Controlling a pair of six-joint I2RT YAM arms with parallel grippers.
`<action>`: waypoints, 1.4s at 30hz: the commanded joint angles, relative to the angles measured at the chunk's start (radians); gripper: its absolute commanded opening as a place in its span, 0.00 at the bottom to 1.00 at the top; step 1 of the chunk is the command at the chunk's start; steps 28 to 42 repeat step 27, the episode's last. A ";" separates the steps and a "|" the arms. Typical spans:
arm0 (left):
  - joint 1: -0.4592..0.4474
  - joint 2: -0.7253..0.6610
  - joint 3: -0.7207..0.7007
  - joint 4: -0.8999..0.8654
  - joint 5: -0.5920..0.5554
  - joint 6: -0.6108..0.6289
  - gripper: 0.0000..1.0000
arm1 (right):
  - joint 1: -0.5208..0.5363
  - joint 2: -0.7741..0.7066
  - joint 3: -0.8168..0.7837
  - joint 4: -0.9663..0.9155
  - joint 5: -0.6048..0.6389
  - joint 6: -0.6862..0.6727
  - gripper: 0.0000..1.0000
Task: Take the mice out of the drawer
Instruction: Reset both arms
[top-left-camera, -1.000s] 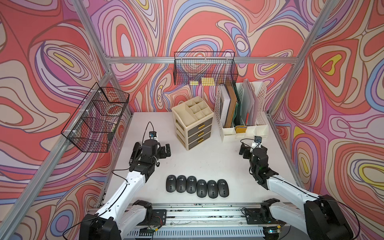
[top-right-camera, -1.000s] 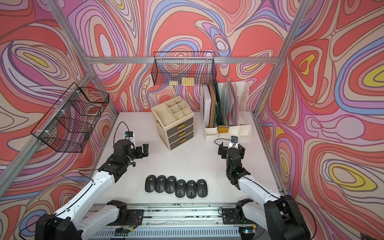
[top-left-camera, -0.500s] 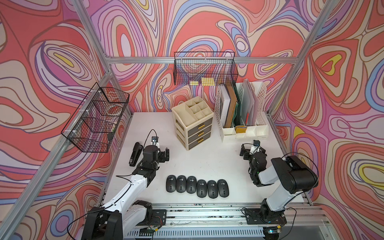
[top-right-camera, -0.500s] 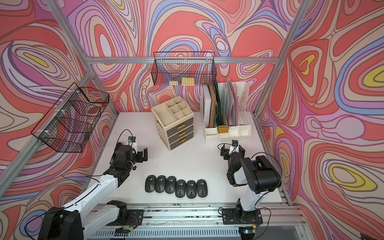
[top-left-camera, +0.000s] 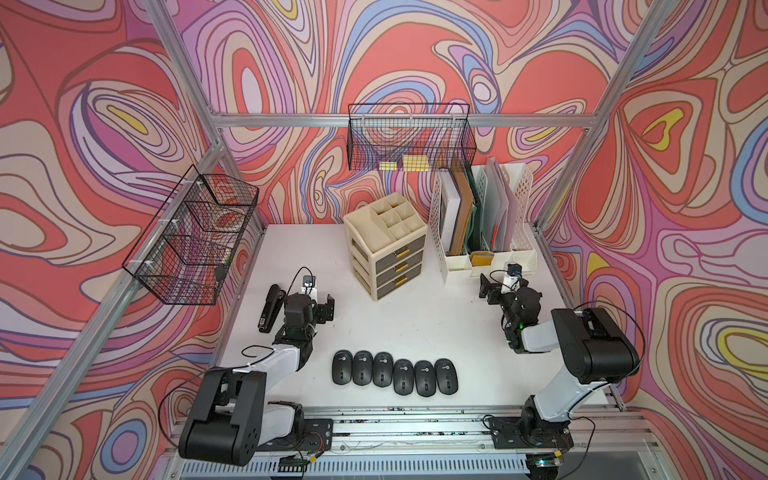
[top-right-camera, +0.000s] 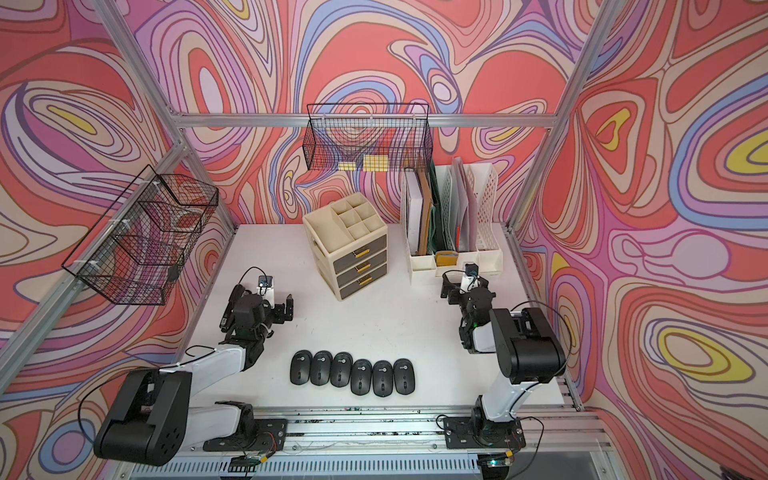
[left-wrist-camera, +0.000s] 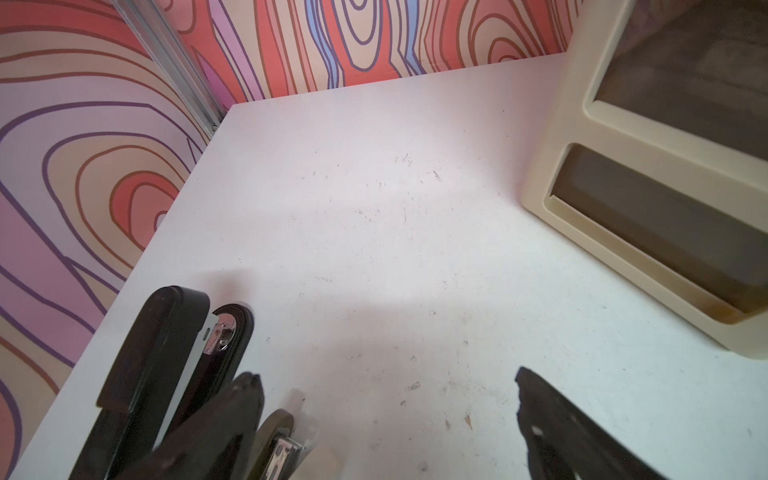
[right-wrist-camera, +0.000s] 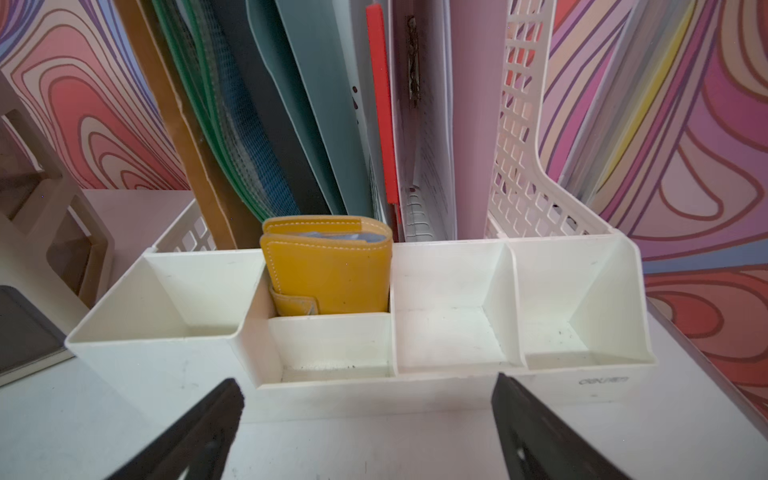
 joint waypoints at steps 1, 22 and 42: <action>0.040 0.054 -0.025 0.206 0.073 0.000 0.99 | -0.034 -0.008 0.030 -0.128 -0.130 0.026 0.98; 0.095 0.240 0.045 0.248 0.128 -0.056 0.99 | -0.038 -0.010 0.036 -0.138 -0.078 0.037 0.98; 0.095 0.240 0.044 0.249 0.128 -0.056 1.00 | -0.038 -0.011 0.034 -0.137 -0.075 0.038 0.99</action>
